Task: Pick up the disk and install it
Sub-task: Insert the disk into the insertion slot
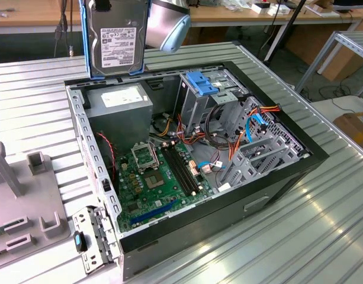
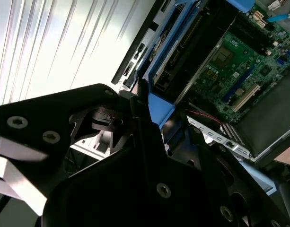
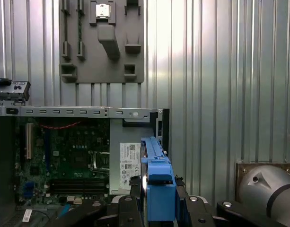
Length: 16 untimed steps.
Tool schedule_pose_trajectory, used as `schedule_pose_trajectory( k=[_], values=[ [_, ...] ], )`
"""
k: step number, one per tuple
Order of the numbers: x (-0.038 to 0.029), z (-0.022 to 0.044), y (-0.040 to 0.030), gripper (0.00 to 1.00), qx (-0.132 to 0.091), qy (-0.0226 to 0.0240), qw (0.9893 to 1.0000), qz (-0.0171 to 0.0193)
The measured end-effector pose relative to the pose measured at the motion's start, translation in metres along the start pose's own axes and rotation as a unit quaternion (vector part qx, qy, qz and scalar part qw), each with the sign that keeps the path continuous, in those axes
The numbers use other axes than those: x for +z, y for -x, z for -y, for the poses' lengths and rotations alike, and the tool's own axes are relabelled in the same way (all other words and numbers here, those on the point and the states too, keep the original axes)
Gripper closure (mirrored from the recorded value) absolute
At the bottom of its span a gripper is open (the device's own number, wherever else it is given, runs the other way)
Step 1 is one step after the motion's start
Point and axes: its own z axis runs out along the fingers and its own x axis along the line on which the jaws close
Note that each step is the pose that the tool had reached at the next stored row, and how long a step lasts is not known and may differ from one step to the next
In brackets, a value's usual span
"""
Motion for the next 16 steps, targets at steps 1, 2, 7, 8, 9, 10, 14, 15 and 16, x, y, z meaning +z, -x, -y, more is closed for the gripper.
schedule_pose_trajectory(
  k=[1,2,7,8,9,10,14,15,16],
  values=[
    [0.0,0.0022,-0.0014,0.63,0.0,-0.0001,1.0,0.0001],
    [0.0,0.0033,-0.0024,0.63,0.0,0.0,1.0,0.0001],
    [-0.0002,0.0069,-0.009,0.63,0.0,-0.0001,1.0,0.0001],
    [-0.0002,0.0069,-0.0091,0.63,0.0,-0.0001,1.0,0.0001],
    [-0.0002,0.0069,-0.0091,0.63,0.0,0.0,1.0,0.0],
    [-0.0003,0.0069,-0.0091,0.63,0.0,0.0,1.0,0.0],
    [-0.0003,0.007,-0.0099,0.63,0.0,-0.0001,1.0,0.0001],
    [-0.0003,0.007,-0.0103,0.63,0.0,0.0,1.0,0.0],
    [-0.0003,0.0071,-0.0106,0.63,0.0,0.0,1.0,0.0001]
  ],
)
